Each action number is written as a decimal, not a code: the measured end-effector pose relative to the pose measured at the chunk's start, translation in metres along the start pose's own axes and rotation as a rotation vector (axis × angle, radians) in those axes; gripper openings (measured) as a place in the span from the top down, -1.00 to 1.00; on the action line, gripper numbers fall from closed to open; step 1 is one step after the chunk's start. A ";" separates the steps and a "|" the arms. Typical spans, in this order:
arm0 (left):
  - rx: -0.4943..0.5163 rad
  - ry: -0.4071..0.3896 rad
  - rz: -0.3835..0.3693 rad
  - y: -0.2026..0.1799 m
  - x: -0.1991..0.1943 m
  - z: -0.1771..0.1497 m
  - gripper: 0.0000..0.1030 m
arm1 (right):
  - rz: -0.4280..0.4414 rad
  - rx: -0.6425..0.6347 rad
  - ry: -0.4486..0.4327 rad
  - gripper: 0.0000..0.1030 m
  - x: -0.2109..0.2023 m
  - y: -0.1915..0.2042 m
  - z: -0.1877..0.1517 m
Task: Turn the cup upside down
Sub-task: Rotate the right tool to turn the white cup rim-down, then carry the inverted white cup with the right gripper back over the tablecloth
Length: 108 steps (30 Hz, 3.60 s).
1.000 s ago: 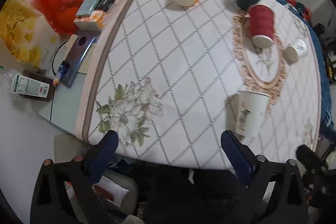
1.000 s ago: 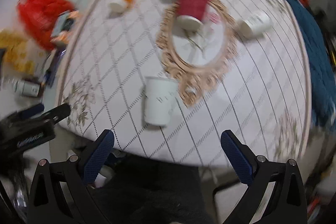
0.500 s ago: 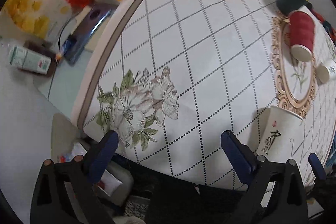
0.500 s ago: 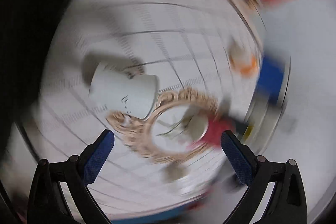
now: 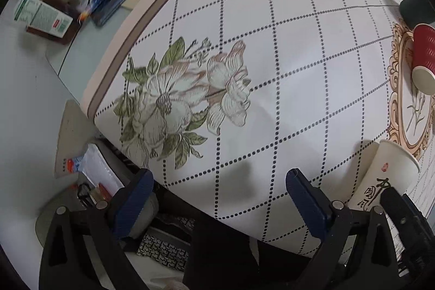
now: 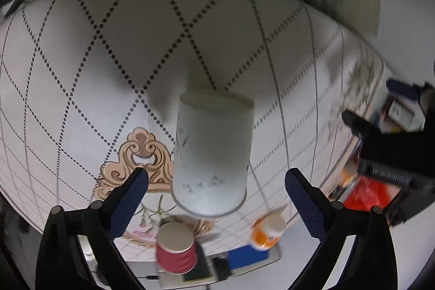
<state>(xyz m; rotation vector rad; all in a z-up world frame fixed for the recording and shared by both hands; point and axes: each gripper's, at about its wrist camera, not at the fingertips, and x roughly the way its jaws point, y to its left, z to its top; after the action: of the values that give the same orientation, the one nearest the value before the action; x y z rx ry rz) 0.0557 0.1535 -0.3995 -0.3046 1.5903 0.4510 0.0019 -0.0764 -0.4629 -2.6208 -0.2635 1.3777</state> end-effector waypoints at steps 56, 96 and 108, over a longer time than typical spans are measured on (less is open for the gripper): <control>0.138 -0.043 0.014 -0.040 -0.024 0.030 -0.94 | 0.695 1.050 0.111 -0.28 0.072 -0.070 -0.062; 0.275 -0.037 0.050 -0.074 -0.023 0.002 -0.94 | 0.946 1.969 0.252 -0.20 0.149 -0.066 -0.220; 0.313 -0.026 0.048 -0.098 -0.023 0.001 -0.94 | 0.464 2.488 0.008 -0.20 0.096 -0.040 -0.254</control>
<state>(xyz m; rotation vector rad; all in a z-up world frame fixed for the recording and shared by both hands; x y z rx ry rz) 0.1027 0.0657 -0.3864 -0.0218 1.6176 0.2362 0.2624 -0.0324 -0.3883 -0.4380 1.2161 0.5077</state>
